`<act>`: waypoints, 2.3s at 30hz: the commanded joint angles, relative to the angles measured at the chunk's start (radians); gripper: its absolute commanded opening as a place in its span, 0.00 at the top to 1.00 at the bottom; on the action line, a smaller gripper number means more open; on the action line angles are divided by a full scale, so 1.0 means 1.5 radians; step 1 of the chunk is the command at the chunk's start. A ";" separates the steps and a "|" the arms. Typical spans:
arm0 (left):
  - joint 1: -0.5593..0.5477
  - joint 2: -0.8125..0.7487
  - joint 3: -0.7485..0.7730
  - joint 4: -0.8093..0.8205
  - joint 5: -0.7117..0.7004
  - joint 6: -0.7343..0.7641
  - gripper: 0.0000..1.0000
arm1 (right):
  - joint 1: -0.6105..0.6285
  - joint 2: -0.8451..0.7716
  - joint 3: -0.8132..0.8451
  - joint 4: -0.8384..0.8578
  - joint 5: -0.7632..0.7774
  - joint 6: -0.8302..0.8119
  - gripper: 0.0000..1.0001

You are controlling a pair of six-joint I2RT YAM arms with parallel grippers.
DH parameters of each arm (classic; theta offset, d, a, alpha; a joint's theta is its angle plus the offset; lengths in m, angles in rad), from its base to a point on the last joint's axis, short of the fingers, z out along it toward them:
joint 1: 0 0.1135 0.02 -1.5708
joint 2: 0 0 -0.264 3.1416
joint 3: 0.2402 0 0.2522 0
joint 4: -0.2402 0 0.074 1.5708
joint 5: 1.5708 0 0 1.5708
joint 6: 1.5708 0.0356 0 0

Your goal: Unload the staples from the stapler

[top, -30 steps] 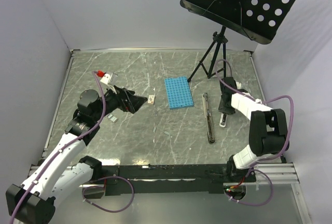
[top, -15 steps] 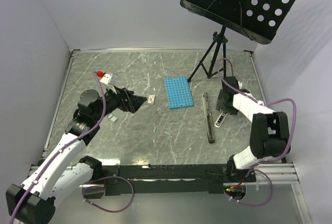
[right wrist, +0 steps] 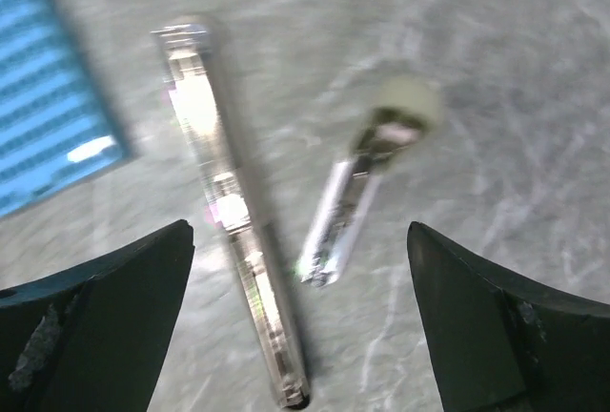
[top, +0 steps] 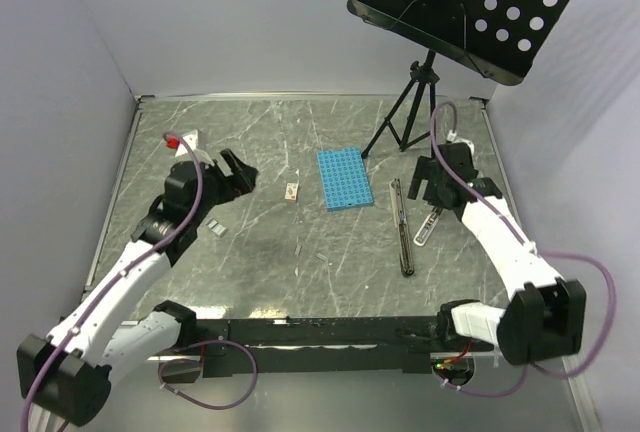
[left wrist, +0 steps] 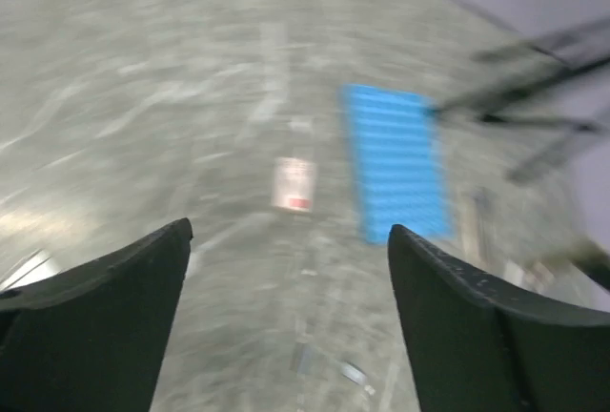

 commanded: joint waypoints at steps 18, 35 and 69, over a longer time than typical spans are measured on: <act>0.306 0.434 0.162 -0.265 -0.149 -0.226 0.99 | 0.207 -0.149 -0.013 0.109 -0.139 -0.015 0.00; 0.286 0.447 0.061 -0.264 -0.037 -0.253 0.99 | 0.207 -0.134 -0.009 0.108 -0.135 -0.049 0.00; 0.123 0.354 -0.005 -0.266 0.049 -0.343 0.99 | 0.224 -0.119 -0.032 0.115 -0.185 -0.053 0.00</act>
